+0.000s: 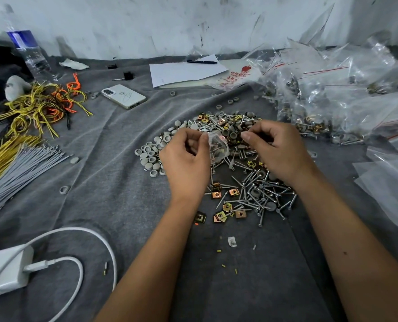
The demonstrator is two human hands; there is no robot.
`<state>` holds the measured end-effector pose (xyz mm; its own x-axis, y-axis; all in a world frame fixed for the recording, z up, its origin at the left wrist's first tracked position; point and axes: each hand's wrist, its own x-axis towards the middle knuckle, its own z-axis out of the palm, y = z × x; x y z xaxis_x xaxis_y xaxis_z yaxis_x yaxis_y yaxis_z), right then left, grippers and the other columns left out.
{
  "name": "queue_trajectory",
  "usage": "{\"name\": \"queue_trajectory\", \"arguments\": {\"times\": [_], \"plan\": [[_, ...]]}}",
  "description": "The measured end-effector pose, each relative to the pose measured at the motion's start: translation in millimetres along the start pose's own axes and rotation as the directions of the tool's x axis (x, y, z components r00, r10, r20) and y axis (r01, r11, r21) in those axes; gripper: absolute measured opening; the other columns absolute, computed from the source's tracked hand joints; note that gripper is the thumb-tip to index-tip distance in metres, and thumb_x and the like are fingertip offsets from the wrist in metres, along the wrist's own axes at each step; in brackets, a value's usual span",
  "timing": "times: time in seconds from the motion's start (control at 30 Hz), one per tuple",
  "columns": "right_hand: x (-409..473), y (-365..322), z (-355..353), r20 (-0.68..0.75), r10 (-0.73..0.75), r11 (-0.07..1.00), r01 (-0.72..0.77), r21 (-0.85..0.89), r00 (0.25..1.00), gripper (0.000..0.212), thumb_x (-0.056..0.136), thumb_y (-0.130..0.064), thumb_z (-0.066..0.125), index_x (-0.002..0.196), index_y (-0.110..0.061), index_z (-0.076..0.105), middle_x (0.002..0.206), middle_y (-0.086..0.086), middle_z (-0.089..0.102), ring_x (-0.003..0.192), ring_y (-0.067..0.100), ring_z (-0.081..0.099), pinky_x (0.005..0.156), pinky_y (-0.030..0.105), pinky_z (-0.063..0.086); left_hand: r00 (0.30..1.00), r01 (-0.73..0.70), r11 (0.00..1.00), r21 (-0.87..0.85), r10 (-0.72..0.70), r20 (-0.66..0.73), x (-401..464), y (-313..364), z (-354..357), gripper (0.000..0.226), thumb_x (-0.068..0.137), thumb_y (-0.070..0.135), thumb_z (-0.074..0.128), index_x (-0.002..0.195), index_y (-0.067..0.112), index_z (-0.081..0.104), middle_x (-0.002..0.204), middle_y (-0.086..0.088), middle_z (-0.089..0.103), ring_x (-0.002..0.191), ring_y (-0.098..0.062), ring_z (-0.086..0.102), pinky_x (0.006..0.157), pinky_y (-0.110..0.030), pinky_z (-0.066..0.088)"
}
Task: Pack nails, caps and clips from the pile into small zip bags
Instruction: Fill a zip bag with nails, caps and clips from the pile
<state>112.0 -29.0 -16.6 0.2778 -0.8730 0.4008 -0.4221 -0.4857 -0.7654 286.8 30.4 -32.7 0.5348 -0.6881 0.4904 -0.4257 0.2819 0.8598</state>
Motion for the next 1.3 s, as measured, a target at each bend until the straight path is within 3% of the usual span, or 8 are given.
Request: {"name": "queue_trajectory", "arguments": {"times": [0.17,0.3,0.5,0.67,0.77,0.93,1.1,1.3], "plan": [[-1,-5,4,0.079,0.003,0.992,-0.014,0.128,0.997,0.005,0.095,-0.017,0.072,0.094,-0.019,0.076,0.078,-0.009,0.071,0.058,0.006,0.062,0.058,0.022,0.051,1.000,0.008,1.000,0.019,-0.008,0.023,-1,2,1,0.017,0.093,0.010,0.073,0.081,0.021,0.068,0.063,0.016,0.055,0.058,0.001,0.052,0.057,-0.011,0.040],[-3,-8,9,0.116,-0.059,0.986,0.040,0.162,0.991,0.022,0.088,0.002,0.074,0.102,-0.015,0.076,0.091,-0.002,0.075,0.077,0.008,0.071,0.062,0.021,0.057,0.999,-0.013,0.999,0.048,0.010,0.049,-1,3,0,0.015,0.094,0.012,0.073,0.083,0.020,0.068,0.064,0.016,0.056,0.059,0.001,0.054,0.058,-0.011,0.040],[0,1,0,0.011,0.027,0.995,-0.028,0.097,1.000,0.007,0.096,-0.017,0.070,0.093,-0.023,0.071,0.075,-0.016,0.069,0.057,-0.003,0.060,0.055,0.016,0.049,0.998,0.005,0.999,0.046,-0.008,0.063,-1,1,1,0.014,0.095,0.013,0.073,0.084,0.020,0.069,0.065,0.014,0.056,0.058,-0.001,0.051,0.056,-0.013,0.041],[3,5,-10,-0.004,0.113,0.991,-0.113,0.072,0.994,0.034,0.107,-0.030,0.050,0.082,-0.011,0.060,0.067,0.007,0.053,0.055,0.018,0.044,0.056,0.041,0.039,0.997,0.012,0.999,0.039,-0.015,0.070,-2,1,1,0.015,0.095,0.013,0.072,0.083,0.022,0.068,0.065,0.013,0.057,0.058,-0.001,0.052,0.056,-0.014,0.040],[3,7,-14,-0.012,0.078,0.997,-0.078,-0.009,0.997,0.039,0.106,-0.035,0.053,0.075,-0.013,0.060,0.060,0.006,0.053,0.050,0.018,0.044,0.053,0.036,0.038,0.997,0.002,0.999,0.050,-0.006,0.079,-3,1,2,0.016,0.095,0.014,0.073,0.083,0.023,0.068,0.065,0.013,0.058,0.058,-0.001,0.051,0.055,-0.013,0.039],[0,8,-16,0.097,0.052,0.998,-0.047,-0.050,0.994,0.004,0.093,-0.025,0.074,0.096,-0.026,0.076,0.081,-0.006,0.075,0.072,0.010,0.073,0.066,0.032,0.060,0.996,-0.009,0.998,0.060,0.004,0.086,-3,1,4,0.013,0.094,0.013,0.074,0.083,0.019,0.070,0.064,0.013,0.059,0.057,-0.001,0.053,0.055,-0.012,0.038],[3,13,-32,0.039,0.043,0.988,-0.037,-0.150,0.998,0.011,0.088,-0.023,0.080,0.088,-0.032,0.073,0.078,-0.015,0.071,0.073,-0.002,0.068,0.066,0.011,0.049,0.996,-0.008,0.999,0.047,0.004,0.090,-4,-1,4,0.013,0.095,0.012,0.073,0.084,0.018,0.070,0.064,0.013,0.059,0.058,-0.002,0.054,0.056,-0.014,0.041],[-2,9,-42,0.347,0.242,0.923,-0.105,-0.369,0.906,0.017,0.084,-0.029,0.083,0.086,-0.042,0.073,0.090,-0.014,0.066,0.071,0.019,0.072,0.063,0.039,0.062,0.996,-0.013,1.000,0.024,0.011,0.087,-3,-1,4,0.017,0.095,0.010,0.072,0.084,0.021,0.068,0.064,0.013,0.058,0.057,-0.002,0.052,0.054,-0.013,0.040]]}}
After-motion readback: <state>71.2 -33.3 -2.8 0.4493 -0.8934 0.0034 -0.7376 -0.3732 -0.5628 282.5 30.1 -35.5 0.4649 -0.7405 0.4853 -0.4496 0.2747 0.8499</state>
